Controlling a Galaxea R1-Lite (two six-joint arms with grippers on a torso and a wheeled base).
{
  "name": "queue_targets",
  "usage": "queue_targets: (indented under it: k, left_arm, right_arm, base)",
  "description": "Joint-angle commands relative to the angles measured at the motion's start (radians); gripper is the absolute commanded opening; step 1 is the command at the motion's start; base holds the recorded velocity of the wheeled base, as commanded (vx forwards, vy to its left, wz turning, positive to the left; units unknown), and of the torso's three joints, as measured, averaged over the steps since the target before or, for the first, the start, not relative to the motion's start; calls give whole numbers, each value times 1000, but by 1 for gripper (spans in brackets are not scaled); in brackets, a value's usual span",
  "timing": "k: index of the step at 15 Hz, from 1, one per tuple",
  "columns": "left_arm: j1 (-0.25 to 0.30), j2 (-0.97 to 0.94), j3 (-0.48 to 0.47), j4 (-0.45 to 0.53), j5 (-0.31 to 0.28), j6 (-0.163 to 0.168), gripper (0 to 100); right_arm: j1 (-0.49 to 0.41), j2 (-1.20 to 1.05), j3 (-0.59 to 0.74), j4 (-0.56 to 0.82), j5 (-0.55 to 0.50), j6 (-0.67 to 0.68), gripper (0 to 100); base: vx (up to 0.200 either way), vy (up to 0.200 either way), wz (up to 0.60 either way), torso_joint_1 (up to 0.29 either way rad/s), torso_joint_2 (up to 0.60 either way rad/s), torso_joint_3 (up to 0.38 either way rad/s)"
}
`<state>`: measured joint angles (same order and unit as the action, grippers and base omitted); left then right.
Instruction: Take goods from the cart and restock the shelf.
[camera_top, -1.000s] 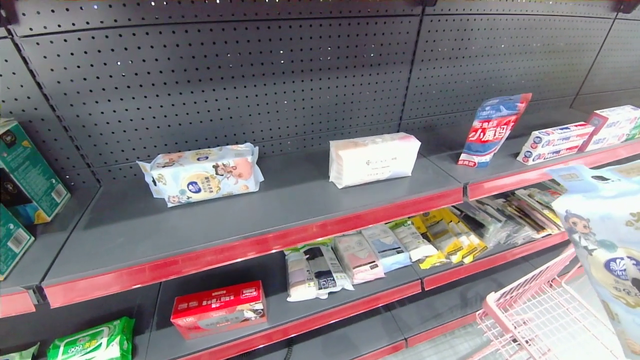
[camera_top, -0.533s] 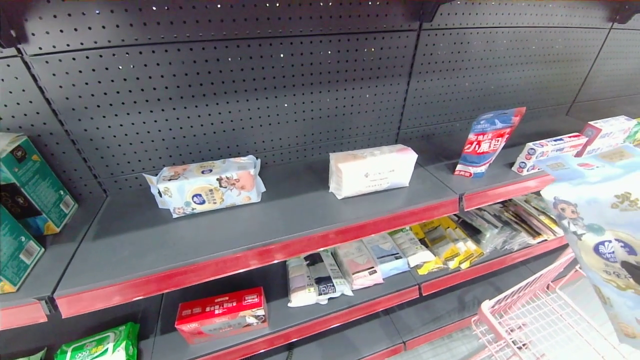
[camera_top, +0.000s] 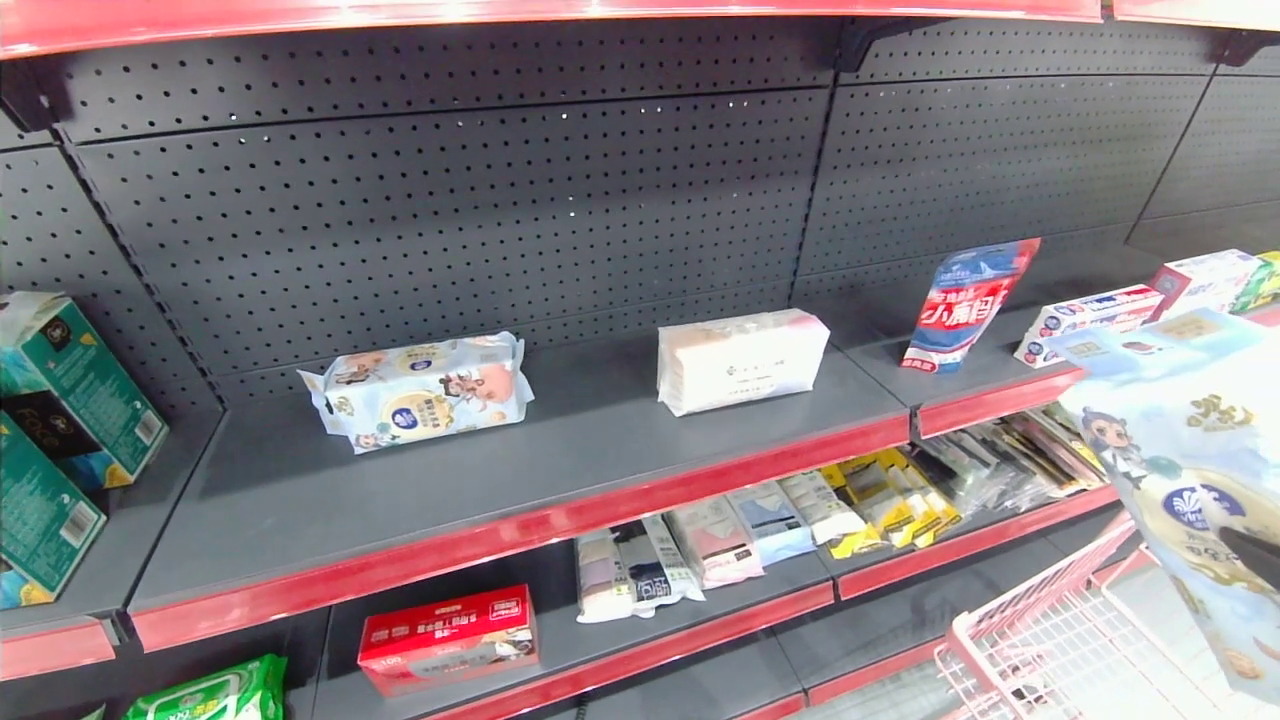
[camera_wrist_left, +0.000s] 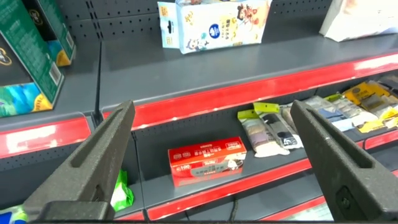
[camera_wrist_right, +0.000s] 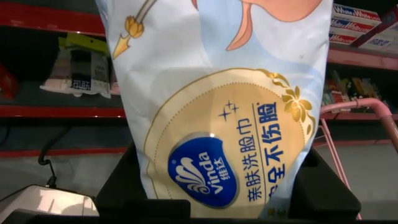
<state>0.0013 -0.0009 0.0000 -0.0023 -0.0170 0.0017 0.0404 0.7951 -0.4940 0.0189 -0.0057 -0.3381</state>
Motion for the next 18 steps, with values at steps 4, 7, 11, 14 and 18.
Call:
queue_targets:
  k: [4, 7, 11, 14, 18]
  left_arm:
    - [0, 1, 0, 1, 0, 0, 100]
    - [0, 1, 0, 1, 0, 0, 100]
    - [0, 1, 0, 1, 0, 0, 100]
    - [0, 1, 0, 1, 0, 0, 100]
    - [0, 1, 0, 1, 0, 0, 100]
  right_arm:
    - [-5, 6, 8, 1, -2, -16, 0]
    - [-5, 7, 8, 1, -2, -16, 0]
    - [-5, 13, 8, 1, -2, -18, 0]
    - [-5, 10, 11, 1, -2, -27, 0]
    - [-7, -4, 19, -1, 1, -13, 0]
  base:
    - [0, 0, 0, 0, 0, 0]
    - [0, 0, 400, 5, 2, -2]
    - [0, 0, 600, 10, 1, 1]
    - [0, 0, 200, -1, 1, 1]
    - [0, 0, 0, 0, 0, 0]
